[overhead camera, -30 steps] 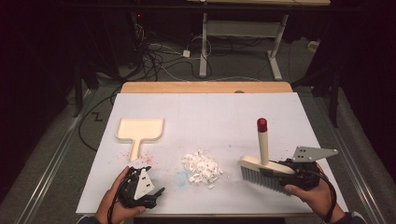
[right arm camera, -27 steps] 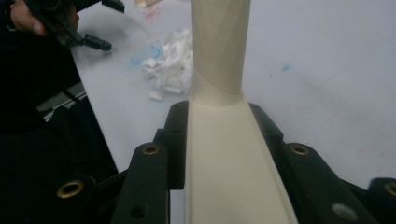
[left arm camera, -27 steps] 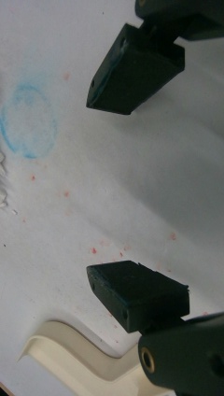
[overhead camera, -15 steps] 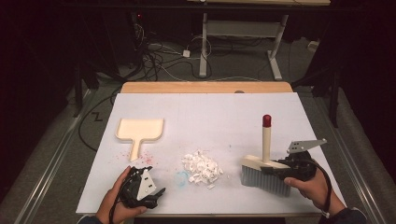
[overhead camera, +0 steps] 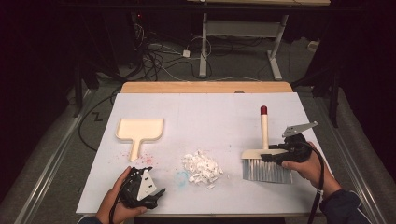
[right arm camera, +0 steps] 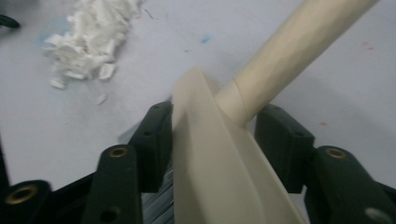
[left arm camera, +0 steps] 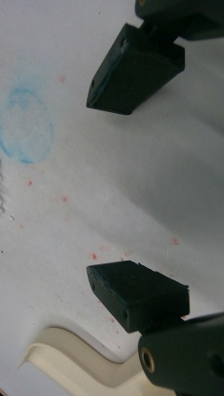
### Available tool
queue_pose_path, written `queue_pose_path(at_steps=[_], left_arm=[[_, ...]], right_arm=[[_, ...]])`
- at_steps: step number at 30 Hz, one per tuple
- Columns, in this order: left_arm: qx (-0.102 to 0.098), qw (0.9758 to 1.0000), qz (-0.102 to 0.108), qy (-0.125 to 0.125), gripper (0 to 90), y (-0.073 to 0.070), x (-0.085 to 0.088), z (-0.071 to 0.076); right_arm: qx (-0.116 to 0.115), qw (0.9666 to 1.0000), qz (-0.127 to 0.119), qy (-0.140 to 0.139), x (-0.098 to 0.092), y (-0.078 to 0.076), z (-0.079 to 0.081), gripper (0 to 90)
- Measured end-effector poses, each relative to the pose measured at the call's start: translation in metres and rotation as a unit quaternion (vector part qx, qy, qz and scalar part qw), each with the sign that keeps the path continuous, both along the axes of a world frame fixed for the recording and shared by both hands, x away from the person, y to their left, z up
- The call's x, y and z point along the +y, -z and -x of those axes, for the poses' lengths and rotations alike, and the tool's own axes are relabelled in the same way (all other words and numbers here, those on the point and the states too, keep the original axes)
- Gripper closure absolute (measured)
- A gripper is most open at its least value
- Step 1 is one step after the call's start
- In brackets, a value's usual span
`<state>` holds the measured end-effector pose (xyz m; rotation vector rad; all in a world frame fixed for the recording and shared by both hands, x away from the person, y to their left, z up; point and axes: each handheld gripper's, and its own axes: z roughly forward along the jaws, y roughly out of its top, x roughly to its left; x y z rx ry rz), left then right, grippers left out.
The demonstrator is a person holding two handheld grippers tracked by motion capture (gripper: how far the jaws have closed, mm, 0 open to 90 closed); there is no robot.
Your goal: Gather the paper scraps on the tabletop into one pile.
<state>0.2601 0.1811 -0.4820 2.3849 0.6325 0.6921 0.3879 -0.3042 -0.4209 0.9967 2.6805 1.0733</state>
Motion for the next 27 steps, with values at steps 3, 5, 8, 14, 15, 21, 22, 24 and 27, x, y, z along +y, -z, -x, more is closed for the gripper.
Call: queue_pose_path(at_steps=[3, 5, 8, 14, 15, 21, 22, 24, 27], left_arm=[[0.000, 1.0000, 0.000, 0.001, 16.9, 0.000, 0.000, 0.000], [0.000, 1.0000, -0.003, 0.002, 16.8, 0.000, 0.000, -0.001], [0.000, 1.0000, -0.001, 0.002, 16.8, 0.000, 0.000, -0.001], [-0.002, 1.0000, 0.001, 0.002, 16.8, -0.001, 0.000, 0.000], [-0.003, 1.0000, 0.001, 0.002, 16.8, -0.001, 0.000, 0.000], [-0.003, 0.9999, 0.012, -0.001, 16.8, -0.003, 0.003, -0.001], [-0.004, 0.9999, 0.014, -0.002, 16.8, -0.003, 0.003, -0.001], [-0.005, 0.9998, 0.017, -0.006, 16.8, -0.004, 0.004, -0.002], [-0.006, 0.9996, 0.024, -0.011, 16.8, -0.005, 0.004, -0.003]], right_arm=[[-0.041, 0.9982, 0.034, 0.027, -0.005, -0.004, -0.005, 53.1], [-0.055, 0.9968, 0.041, 0.042, -0.011, -0.007, -0.008, 52.9], [-0.088, 0.9932, 0.043, 0.064, -0.013, -0.013, -0.005, 51.8], [-0.172, 0.9824, 0.031, 0.066, -0.003, -0.025, 0.011, 45.3], [-0.185, 0.9802, 0.027, 0.064, 0.000, -0.028, 0.015, 44.6], [-0.251, 0.9647, 0.006, 0.081, 0.014, -0.035, 0.033, 32.8], [-0.256, 0.9633, 0.001, 0.082, 0.015, -0.035, 0.036, 31.4], [-0.268, 0.9597, -0.003, 0.083, 0.017, -0.035, 0.043, 29.2], [-0.293, 0.9512, 0.001, 0.097, 0.019, -0.032, 0.054, 26.1]])
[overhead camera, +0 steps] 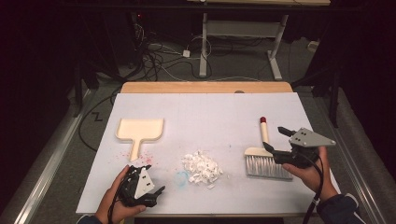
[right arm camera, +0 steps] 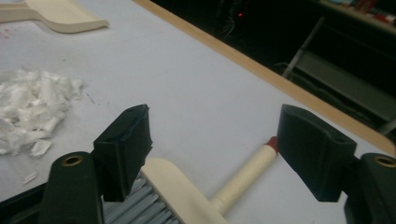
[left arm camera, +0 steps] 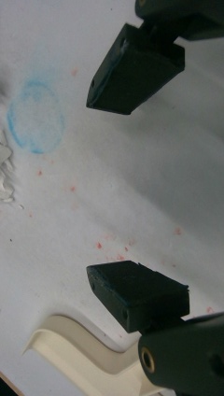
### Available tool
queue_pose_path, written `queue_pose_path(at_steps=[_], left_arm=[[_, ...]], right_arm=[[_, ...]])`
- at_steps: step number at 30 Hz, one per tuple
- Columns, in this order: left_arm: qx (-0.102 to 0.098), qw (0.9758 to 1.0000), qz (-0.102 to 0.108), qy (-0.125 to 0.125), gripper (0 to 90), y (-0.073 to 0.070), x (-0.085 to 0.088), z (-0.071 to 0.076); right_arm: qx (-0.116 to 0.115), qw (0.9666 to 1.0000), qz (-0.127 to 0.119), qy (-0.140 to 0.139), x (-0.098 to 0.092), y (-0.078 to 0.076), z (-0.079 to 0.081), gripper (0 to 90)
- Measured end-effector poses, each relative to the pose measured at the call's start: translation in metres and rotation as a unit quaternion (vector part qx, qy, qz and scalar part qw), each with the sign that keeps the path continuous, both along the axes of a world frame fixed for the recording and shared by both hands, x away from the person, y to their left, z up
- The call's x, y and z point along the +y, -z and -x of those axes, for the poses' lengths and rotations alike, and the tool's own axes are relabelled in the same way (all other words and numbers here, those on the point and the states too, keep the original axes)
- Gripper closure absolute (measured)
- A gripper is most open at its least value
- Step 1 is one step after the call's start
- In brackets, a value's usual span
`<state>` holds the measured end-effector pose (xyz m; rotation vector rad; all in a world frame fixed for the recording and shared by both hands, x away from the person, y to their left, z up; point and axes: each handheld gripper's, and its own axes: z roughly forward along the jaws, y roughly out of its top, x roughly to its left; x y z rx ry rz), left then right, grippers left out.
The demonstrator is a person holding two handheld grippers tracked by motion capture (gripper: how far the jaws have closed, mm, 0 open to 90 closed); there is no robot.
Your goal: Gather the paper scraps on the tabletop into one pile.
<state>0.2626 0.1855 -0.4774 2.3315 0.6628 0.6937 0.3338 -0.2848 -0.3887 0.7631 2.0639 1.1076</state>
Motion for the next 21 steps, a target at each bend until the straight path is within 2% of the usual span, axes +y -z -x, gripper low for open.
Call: queue_pose_path(at_steps=[2, 5, 7, 8, 11, 14, 18, 21], left_arm=[[0.001, 1.0000, 0.006, -0.002, 16.8, -0.001, 0.001, -0.001], [0.000, 0.9999, 0.013, -0.009, 16.8, -0.001, 0.002, -0.003], [-0.002, 0.9997, 0.020, -0.013, 16.8, -0.001, 0.003, -0.004], [-0.004, 0.9996, 0.023, -0.016, 16.8, -0.002, 0.003, -0.005], [-0.007, 0.9991, 0.034, -0.025, 16.8, -0.002, 0.006, -0.005], [-0.010, 0.9985, 0.043, -0.031, 16.8, -0.003, 0.009, -0.004], [-0.023, 0.9978, 0.050, -0.038, 16.8, -0.005, 0.011, -0.001], [-0.023, 0.9976, 0.052, -0.038, 16.8, -0.005, 0.013, 0.001]], right_arm=[[-0.012, 0.9999, -0.010, 0.002, -0.001, 0.004, 0.007, 25.5], [-0.026, 0.9996, -0.007, 0.012, -0.003, 0.011, 0.017, 24.6], [-0.033, 0.9992, -0.022, 0.008, -0.005, 0.016, 0.025, 24.5], [-0.039, 0.9990, -0.020, 0.008, -0.006, 0.018, 0.028, 23.8], [-0.040, 0.9988, -0.025, 0.011, -0.010, 0.027, 0.035, 21.4], [-0.031, 0.9988, -0.031, 0.020, -0.013, 0.036, 0.042, 20.6], [-0.032, 0.9992, 0.001, 0.024, -0.012, 0.047, 0.051, 18.2], [-0.037, 0.9989, 0.004, 0.028, -0.010, 0.047, 0.054, 17.4]])
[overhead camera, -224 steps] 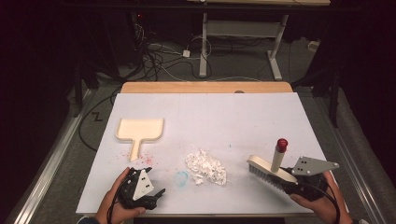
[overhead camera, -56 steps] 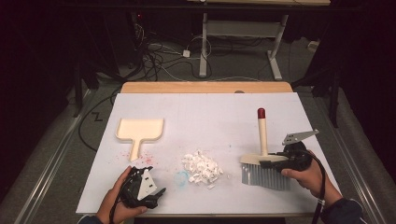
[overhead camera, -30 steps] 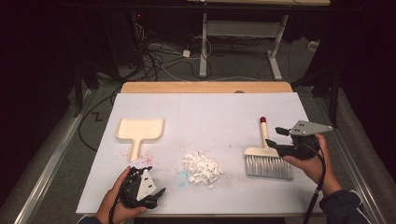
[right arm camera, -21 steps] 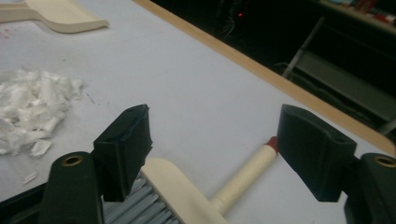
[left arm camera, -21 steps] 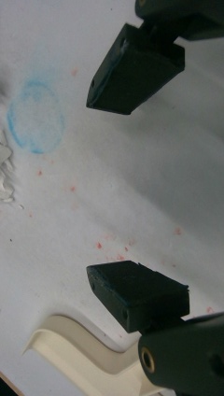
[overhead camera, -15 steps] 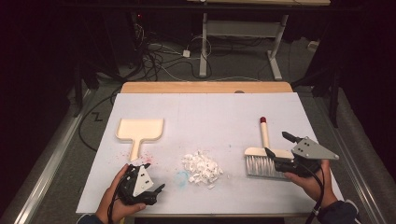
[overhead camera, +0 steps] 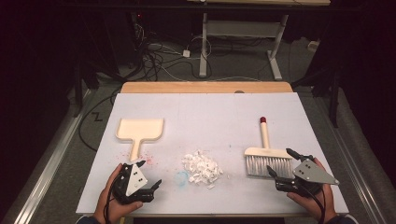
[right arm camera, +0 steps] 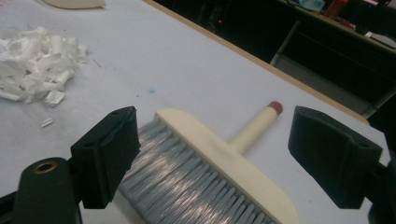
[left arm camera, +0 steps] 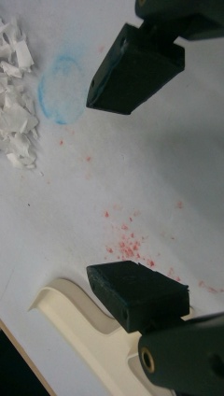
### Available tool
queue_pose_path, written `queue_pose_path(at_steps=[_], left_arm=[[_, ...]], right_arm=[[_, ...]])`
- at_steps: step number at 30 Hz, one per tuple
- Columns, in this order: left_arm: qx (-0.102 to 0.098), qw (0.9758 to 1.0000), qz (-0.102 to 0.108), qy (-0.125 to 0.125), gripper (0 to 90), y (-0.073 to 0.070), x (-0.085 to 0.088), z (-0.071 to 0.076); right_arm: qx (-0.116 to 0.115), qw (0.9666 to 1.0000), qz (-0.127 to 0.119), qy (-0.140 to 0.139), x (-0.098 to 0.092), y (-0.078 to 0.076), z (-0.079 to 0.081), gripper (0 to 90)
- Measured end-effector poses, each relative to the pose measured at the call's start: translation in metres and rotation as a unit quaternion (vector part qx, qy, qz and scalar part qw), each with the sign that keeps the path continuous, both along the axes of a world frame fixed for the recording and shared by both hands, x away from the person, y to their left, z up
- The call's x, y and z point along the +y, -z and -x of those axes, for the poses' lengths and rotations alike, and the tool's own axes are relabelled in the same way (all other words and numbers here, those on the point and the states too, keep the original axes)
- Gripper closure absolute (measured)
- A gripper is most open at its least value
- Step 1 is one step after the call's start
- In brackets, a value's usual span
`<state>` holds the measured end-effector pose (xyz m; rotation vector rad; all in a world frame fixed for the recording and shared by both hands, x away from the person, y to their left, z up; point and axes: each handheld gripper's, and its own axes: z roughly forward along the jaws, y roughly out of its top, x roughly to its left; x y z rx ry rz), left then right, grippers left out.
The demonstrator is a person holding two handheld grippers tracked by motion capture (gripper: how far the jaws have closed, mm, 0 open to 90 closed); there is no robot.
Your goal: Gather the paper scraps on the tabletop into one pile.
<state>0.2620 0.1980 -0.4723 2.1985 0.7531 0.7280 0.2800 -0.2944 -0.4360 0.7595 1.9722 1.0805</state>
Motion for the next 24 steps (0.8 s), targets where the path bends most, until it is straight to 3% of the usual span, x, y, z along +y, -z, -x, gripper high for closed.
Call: queue_pose_path(at_steps=[5, 24], left_arm=[[0.000, 1.0000, 0.000, -0.001, 16.8, 0.0003, 0.0010, -0.0001], [0.004, 0.9999, -0.016, 0.005, 16.8, 0.0026, -0.0034, -0.0014]], right_arm=[[0.000, 0.9999, 0.011, 0.012, 0.0040, 0.0013, -0.0030, 17.5], [-0.011, 0.9998, 0.017, 0.008, 0.0054, -0.0005, -0.0019, 17.5]])
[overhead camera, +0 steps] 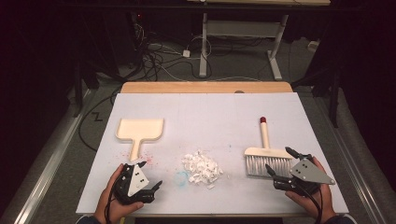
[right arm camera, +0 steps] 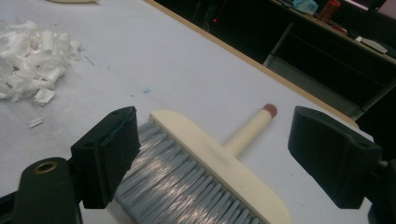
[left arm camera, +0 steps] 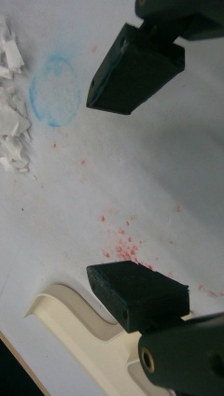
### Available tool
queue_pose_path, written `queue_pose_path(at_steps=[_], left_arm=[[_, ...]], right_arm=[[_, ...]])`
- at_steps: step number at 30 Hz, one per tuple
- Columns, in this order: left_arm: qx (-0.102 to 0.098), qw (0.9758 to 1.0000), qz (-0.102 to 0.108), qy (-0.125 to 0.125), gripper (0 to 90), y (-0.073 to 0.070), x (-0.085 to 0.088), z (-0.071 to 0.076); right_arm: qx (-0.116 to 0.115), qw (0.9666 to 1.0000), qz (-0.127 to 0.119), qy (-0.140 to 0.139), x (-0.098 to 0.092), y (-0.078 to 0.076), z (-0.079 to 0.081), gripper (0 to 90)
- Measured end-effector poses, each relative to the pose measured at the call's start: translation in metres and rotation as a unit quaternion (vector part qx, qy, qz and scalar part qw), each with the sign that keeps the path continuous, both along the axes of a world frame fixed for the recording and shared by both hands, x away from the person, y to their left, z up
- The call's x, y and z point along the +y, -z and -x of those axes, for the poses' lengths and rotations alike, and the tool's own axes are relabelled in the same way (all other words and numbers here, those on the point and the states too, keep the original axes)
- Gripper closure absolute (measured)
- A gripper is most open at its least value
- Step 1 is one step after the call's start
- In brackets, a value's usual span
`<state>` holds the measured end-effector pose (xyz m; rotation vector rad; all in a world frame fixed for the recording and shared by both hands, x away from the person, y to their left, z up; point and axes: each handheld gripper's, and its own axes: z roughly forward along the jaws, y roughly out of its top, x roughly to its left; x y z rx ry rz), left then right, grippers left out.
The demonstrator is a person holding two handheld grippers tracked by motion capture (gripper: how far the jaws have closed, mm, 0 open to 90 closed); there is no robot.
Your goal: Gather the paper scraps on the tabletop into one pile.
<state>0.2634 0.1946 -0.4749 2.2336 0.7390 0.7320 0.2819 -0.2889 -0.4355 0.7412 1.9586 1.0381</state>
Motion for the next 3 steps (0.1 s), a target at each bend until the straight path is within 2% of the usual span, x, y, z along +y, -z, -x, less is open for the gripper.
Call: queue_pose_path(at_steps=[3], left_arm=[[0.002, 1.0000, -0.006, 0.001, 16.8, 0.0003, -0.0019, -0.0011]], right_arm=[[-0.002, 1.0000, 0.002, 0.000, 0.0009, 0.0000, 0.0006, 17.5]])
